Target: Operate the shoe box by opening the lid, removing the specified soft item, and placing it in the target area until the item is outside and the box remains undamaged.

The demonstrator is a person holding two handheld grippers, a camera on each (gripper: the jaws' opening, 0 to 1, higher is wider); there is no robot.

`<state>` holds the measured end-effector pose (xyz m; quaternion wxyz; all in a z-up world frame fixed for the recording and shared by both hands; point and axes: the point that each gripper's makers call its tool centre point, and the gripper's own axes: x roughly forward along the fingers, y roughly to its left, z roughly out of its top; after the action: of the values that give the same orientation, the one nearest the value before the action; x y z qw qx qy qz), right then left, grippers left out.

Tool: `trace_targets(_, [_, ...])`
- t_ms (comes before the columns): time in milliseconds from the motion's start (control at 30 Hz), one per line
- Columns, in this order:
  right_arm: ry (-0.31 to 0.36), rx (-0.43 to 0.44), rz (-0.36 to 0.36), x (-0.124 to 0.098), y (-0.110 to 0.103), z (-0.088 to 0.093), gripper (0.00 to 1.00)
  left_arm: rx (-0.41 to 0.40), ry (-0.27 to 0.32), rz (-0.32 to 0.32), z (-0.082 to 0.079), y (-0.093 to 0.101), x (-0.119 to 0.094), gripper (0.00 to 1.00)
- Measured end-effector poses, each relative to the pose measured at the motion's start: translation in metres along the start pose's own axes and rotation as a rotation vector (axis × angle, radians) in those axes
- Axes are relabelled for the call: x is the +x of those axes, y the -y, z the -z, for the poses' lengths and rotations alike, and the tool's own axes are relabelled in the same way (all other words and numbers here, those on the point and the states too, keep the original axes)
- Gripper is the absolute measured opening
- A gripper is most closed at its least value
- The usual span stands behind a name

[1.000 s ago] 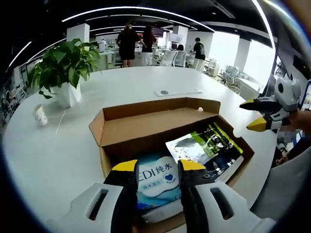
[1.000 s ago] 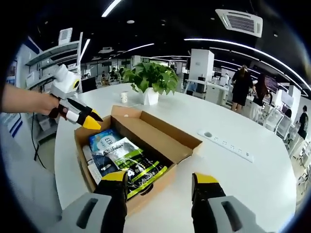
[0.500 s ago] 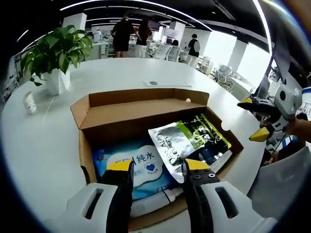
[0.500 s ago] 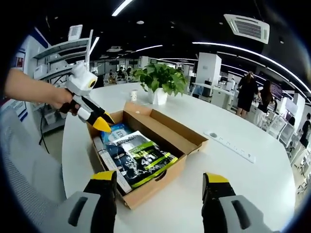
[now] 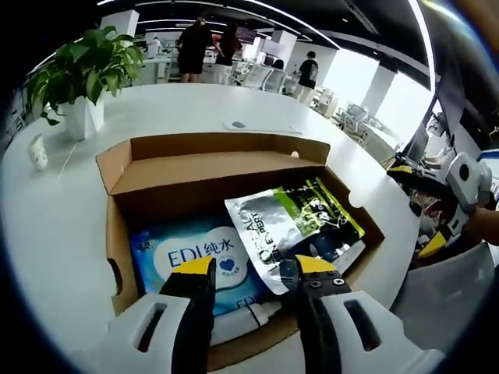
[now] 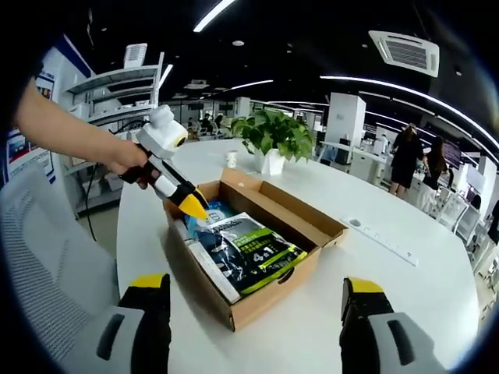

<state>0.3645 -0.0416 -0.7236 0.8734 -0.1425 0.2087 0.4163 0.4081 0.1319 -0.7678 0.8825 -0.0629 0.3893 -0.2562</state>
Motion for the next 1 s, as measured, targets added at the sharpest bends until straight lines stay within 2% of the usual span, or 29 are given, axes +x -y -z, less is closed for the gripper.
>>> trace_targets(200, [0.014,0.013,0.015,-0.007,0.0,-0.001,0.96,-0.02,-0.017,0.027,0.003,0.008,0.007,0.41])
trace_targets(300, [0.039,0.038,0.029,-0.008,0.003,-0.005,0.95,-0.024,-0.029,0.031,0.005,0.01,0.011,0.42])
trace_targets(533, [0.037,0.043,0.038,-0.01,0.005,0.0,0.93,-0.016,-0.05,0.033,0.009,0.013,0.019,0.39])
trace_targets(633, [0.036,0.044,0.04,-0.011,0.006,0.001,0.91,-0.045,-0.055,0.053,0.01,0.015,0.021,0.37])
trace_targets(733, [0.043,0.051,0.047,-0.012,0.008,0.001,0.89,-0.104,-0.051,0.078,0.011,0.017,0.024,0.32])
trace_targets(800, [0.042,0.053,0.047,-0.011,0.008,0.002,0.88,-0.115,-0.053,0.083,0.011,0.018,0.025,0.27])
trace_targets(900, [0.039,0.05,0.044,-0.011,0.007,0.003,0.87,-0.105,-0.062,0.092,0.013,0.022,0.026,0.23])
trace_targets(1000, [0.032,0.041,0.039,-0.01,0.005,0.005,0.87,-0.076,-0.062,0.058,0.015,0.015,0.026,0.14])
